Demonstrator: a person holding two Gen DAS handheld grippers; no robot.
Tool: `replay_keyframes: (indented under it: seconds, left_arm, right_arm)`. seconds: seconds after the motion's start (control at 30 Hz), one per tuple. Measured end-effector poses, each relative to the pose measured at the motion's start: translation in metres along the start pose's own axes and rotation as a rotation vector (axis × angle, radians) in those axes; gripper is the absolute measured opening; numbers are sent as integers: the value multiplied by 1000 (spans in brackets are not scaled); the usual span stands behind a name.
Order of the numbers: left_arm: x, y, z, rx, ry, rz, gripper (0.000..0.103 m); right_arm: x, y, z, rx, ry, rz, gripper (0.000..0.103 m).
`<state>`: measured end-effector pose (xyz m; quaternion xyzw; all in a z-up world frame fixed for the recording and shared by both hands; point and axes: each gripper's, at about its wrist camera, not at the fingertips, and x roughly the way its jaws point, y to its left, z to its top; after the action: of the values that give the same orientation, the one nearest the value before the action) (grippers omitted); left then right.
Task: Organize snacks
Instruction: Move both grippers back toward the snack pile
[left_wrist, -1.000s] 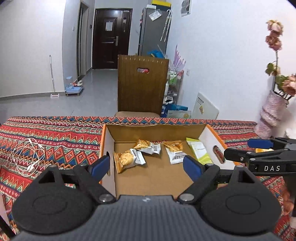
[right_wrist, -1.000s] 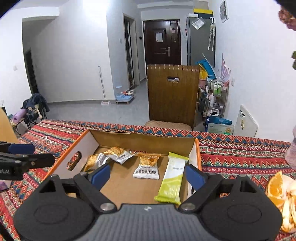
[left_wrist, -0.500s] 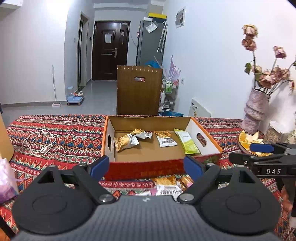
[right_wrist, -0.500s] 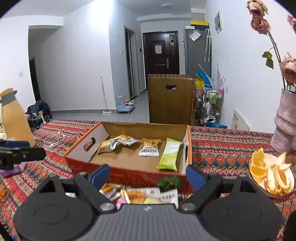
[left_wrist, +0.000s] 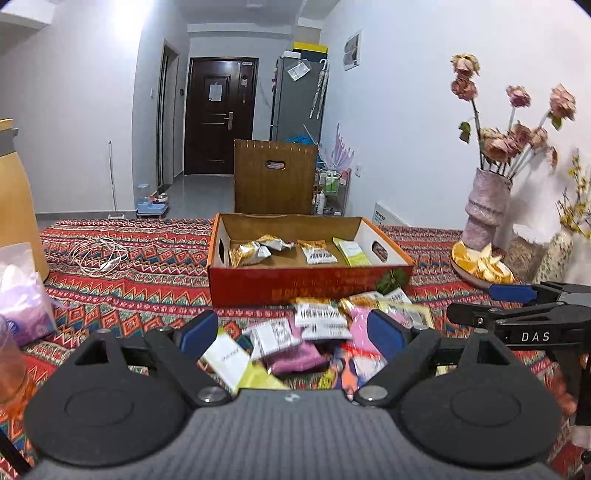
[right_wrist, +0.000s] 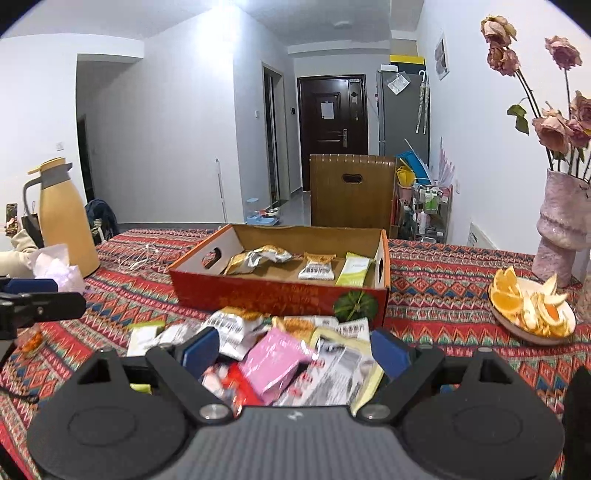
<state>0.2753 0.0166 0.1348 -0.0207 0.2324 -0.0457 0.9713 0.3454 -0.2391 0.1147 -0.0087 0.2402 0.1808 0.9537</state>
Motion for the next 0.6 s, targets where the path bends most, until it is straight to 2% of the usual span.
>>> replay_keyframes:
  seconds: [0.13, 0.27, 0.6]
  left_arm:
    - [-19, -7, -20, 21, -24, -4, 92]
    - [-35, -8, -41, -15, -22, -30, 92]
    - [-87, -24, -91, 25, -70, -13, 92]
  right_arm:
    - [-20, 6, -22, 1, -10, 4, 89]
    - [-40, 15, -41, -8, -31, 11, 89]
    - [-99, 39, -99, -28, -85, 11, 89]
